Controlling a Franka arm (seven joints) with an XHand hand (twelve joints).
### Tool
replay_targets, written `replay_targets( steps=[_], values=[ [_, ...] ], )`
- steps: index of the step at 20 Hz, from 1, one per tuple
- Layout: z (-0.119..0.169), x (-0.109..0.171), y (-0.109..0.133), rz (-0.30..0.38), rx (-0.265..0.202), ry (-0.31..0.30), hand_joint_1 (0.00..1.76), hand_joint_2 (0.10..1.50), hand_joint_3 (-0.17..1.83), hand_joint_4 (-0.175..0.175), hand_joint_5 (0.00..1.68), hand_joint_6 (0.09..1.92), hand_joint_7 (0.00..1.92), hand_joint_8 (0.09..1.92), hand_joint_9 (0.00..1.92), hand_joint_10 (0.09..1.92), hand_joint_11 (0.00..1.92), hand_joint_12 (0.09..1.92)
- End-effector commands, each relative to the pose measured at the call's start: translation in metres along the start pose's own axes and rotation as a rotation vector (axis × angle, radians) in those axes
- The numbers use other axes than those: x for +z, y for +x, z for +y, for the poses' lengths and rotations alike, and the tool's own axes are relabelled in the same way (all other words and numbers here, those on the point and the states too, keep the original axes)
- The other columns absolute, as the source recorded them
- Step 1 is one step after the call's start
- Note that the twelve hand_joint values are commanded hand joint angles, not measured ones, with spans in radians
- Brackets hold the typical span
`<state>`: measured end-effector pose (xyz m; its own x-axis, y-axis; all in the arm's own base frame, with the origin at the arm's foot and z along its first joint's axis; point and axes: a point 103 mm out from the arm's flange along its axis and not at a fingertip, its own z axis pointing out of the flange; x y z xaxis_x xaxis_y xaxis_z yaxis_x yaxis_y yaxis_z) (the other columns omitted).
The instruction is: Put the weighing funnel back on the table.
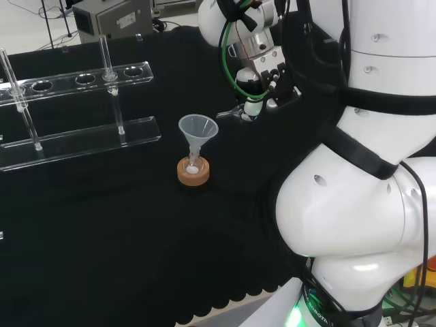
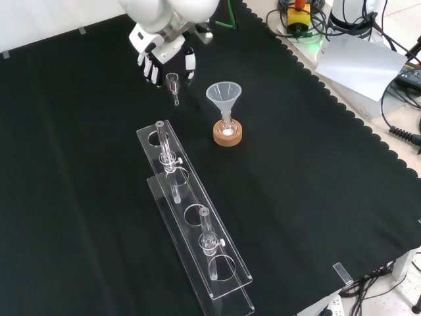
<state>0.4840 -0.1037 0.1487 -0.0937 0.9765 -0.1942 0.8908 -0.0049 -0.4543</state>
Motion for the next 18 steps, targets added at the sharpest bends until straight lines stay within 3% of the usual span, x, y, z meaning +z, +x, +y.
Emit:
replay_targets(
  steps=[1, 18],
  values=[
    [0.016, 0.017, -0.001, 0.021, -0.006, 0.007, 1.07, 0.67, 0.83, 0.175, 1.06, 1.12, 0.63, 0.67, 0.94, 0.50, 0.60, 1.22],
    [0.038, 0.041, 0.011, 0.039, -0.018, 0.001, 1.07, 0.67, 0.83, 0.175, 1.06, 1.12, 0.64, 0.67, 0.94, 0.50, 0.62, 1.21]
  ],
)
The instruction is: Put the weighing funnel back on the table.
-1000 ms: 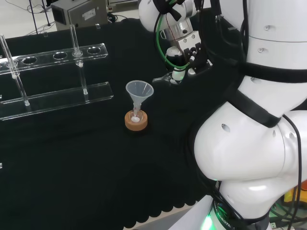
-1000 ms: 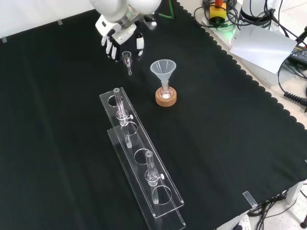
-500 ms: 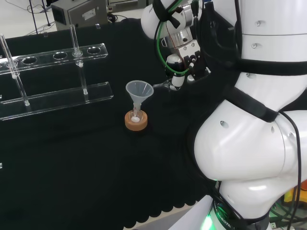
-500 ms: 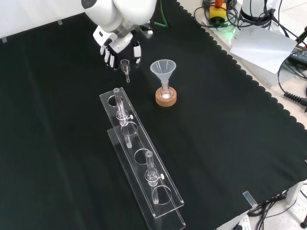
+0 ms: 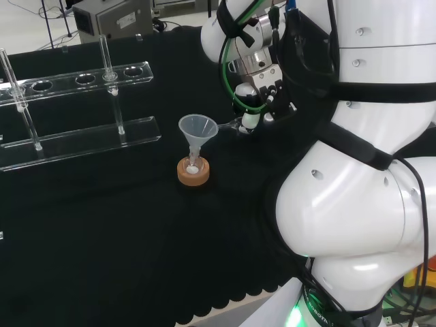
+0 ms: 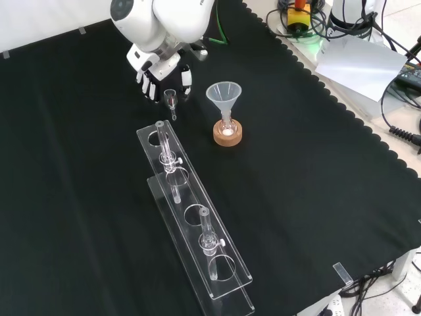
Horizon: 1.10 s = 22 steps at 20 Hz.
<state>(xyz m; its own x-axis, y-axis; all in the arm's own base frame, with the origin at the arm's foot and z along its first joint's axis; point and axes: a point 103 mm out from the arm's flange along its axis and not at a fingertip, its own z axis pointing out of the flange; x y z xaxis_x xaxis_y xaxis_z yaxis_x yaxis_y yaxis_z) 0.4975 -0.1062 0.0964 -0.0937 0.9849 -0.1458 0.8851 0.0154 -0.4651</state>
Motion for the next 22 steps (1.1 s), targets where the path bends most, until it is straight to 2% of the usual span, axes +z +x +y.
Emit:
replay_targets(
  steps=[1, 9, 20, 22],
  values=[
    [0.003, 0.001, 0.005, -0.003, 0.003, -0.004, 1.07, 0.67, 0.83, 0.175, 1.06, 1.12, 0.64, 0.67, 0.94, 0.50, 0.62, 1.21],
    [0.013, 0.007, 0.008, -0.011, -0.007, 0.004, 1.07, 0.67, 0.83, 0.175, 1.06, 1.12, 0.64, 0.67, 0.94, 0.50, 0.62, 1.21],
    [0.019, 0.006, 0.013, -0.025, 0.004, 0.009, 1.07, 0.67, 0.83, 0.175, 1.06, 1.11, 0.64, 0.68, 0.95, 0.50, 0.62, 1.21],
    [0.020, 0.006, 0.012, -0.028, 0.003, 0.009, 1.06, 0.70, 0.78, 0.175, 1.05, 1.11, 0.63, 0.68, 0.94, 0.50, 0.62, 1.21]
  ],
)
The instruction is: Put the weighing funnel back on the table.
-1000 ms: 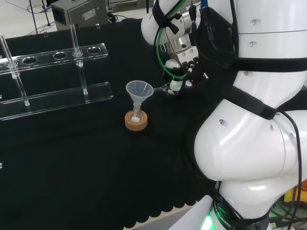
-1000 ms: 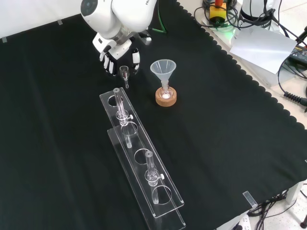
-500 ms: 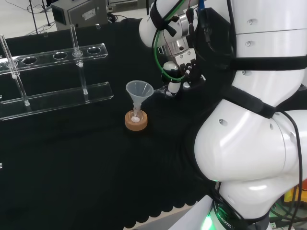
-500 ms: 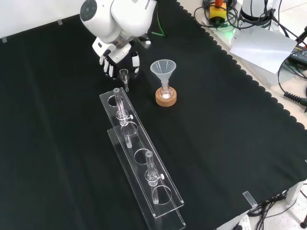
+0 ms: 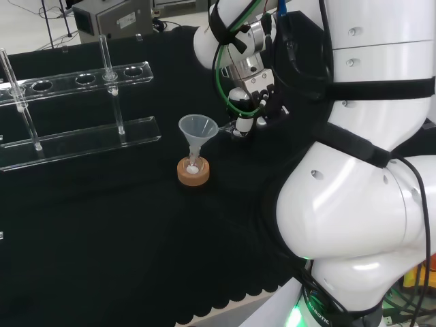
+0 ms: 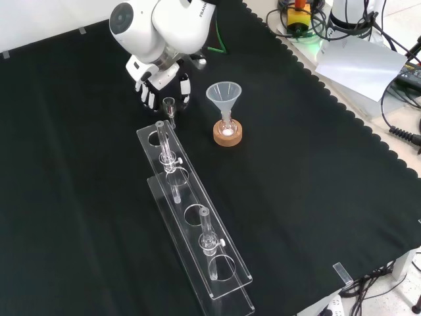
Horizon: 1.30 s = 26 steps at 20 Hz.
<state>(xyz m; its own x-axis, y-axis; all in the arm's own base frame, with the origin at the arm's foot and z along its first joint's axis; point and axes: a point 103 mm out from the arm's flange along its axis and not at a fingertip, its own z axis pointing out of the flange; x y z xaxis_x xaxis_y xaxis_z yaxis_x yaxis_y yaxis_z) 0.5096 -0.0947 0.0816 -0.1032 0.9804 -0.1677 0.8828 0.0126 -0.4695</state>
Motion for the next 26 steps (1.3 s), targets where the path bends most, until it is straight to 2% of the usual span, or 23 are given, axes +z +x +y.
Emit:
replay_targets(
  steps=[1, 4, 6, 7, 8, 10, 12, 14, 16, 18, 21, 23, 26],
  values=[
    [0.003, 0.000, -0.001, -0.006, 0.001, 0.003, 1.05, 0.73, 0.73, 0.175, 1.04, 1.10, 0.62, 0.69, 0.93, 0.50, 0.62, 1.21],
    [0.003, -0.001, 0.000, -0.011, -0.002, 0.017, 1.02, 0.90, 0.43, 0.175, 0.97, 1.09, 0.53, 0.72, 0.86, 0.54, 0.57, 1.24],
    [0.002, -0.001, 0.001, -0.011, -0.006, 0.029, 0.97, 0.83, 0.48, 0.047, 0.76, 0.97, 0.42, 0.73, 0.75, 0.59, 0.51, 1.26],
    [0.001, -0.002, 0.001, -0.014, -0.005, 0.037, 0.95, 0.77, 0.56, 0.005, 0.65, 0.91, 0.36, 0.73, 0.69, 0.61, 0.47, 1.28],
    [0.000, -0.002, 0.000, -0.017, -0.006, 0.043, 0.94, 0.72, 0.63, -0.023, 0.53, 0.82, 0.30, 0.73, 0.63, 0.62, 0.43, 1.29],
    [-0.001, -0.004, 0.000, -0.017, -0.014, 0.064, 0.92, 0.66, 0.70, -0.053, 0.35, 0.56, 0.14, 0.72, 0.45, 0.66, 0.30, 1.33],
    [-0.004, -0.008, -0.001, -0.025, -0.019, 0.080, 0.90, 0.63, 0.70, -0.062, 0.24, 0.32, 0.04, 0.54, 0.22, 0.69, 0.11, 1.36],
    [-0.008, -0.012, -0.002, -0.031, -0.025, 0.087, 0.89, 0.62, 0.68, -0.066, 0.16, 0.19, 0.01, 0.30, 0.06, 0.66, 0.03, 1.26],
    [-0.015, -0.018, -0.005, -0.026, -0.020, 0.066, 0.87, 0.62, 0.66, -0.067, 0.11, 0.11, 0.00, 0.14, 0.01, 0.55, 0.00, 1.13],
    [-0.023, -0.027, -0.009, -0.019, -0.013, 0.028, 0.86, 0.62, 0.64, -0.068, 0.10, 0.09, 0.00, 0.09, 0.00, 0.50, 0.00, 1.06],
    [-0.042, -0.045, -0.017, -0.006, -0.004, -0.034, 0.86, 0.62, 0.62, -0.071, 0.12, 0.09, 0.04, 0.13, 0.00, 0.61, 0.00, 1.08],
    [-0.055, -0.056, -0.022, -0.004, 0.002, -0.060, 0.85, 0.62, 0.62, -0.073, 0.16, 0.09, 0.04, 0.31, 0.03, 0.70, 0.00, 1.13],
    [-0.076, -0.069, -0.026, 0.000, 0.015, -0.080, 0.84, 0.62, 0.63, -0.071, 0.20, 0.09, 0.02, 0.54, 0.09, 0.73, 0.00, 1.18]
  ],
)
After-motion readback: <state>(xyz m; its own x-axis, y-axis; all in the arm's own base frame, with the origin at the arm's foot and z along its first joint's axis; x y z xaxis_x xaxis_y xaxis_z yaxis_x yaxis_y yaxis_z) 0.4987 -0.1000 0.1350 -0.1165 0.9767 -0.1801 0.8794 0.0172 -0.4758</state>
